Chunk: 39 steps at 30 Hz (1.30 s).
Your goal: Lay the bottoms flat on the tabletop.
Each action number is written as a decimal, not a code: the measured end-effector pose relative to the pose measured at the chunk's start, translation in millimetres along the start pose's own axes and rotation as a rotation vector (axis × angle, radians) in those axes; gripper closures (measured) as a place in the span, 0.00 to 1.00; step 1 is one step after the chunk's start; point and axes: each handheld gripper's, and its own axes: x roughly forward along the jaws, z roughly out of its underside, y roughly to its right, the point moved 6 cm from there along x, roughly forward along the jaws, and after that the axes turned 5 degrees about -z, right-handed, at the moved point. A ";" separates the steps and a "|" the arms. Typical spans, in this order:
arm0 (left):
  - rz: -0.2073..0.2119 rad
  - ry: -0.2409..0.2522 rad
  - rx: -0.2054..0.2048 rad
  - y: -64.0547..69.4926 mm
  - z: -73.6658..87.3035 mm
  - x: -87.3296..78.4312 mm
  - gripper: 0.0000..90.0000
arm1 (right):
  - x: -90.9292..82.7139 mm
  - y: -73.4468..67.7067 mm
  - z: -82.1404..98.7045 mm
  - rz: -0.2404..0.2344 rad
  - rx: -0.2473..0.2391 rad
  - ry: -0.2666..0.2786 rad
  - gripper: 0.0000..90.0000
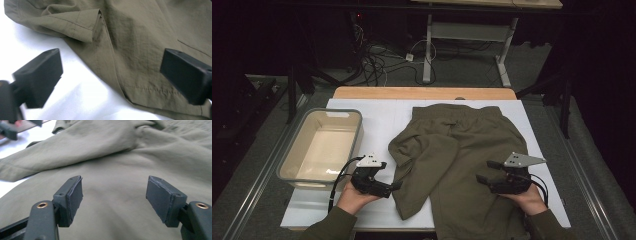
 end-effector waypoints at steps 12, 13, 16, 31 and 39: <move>-0.008 -0.004 0.023 1.4 -10.5 4.1 0.00 | 13.5 -15.9 5.5 -0.052 -0.016 -0.052 0.28; -0.010 -0.002 0.024 0.9 -12.9 4.5 0.00 | 13.9 -16.4 5.6 -0.055 -0.019 -0.052 0.28; -0.009 0.003 0.015 -2.3 -20.1 8.0 0.00 | 15.1 -17.4 5.8 -0.056 -0.021 -0.054 0.27; -0.054 0.015 0.006 -21.0 -48.4 23.9 0.16 | 19.6 -18.8 8.9 -0.066 -0.018 -0.067 0.27; -0.123 0.031 0.001 -39.9 -72.2 34.1 0.20 | 17.6 -17.3 10.6 -0.053 -0.012 -0.067 0.27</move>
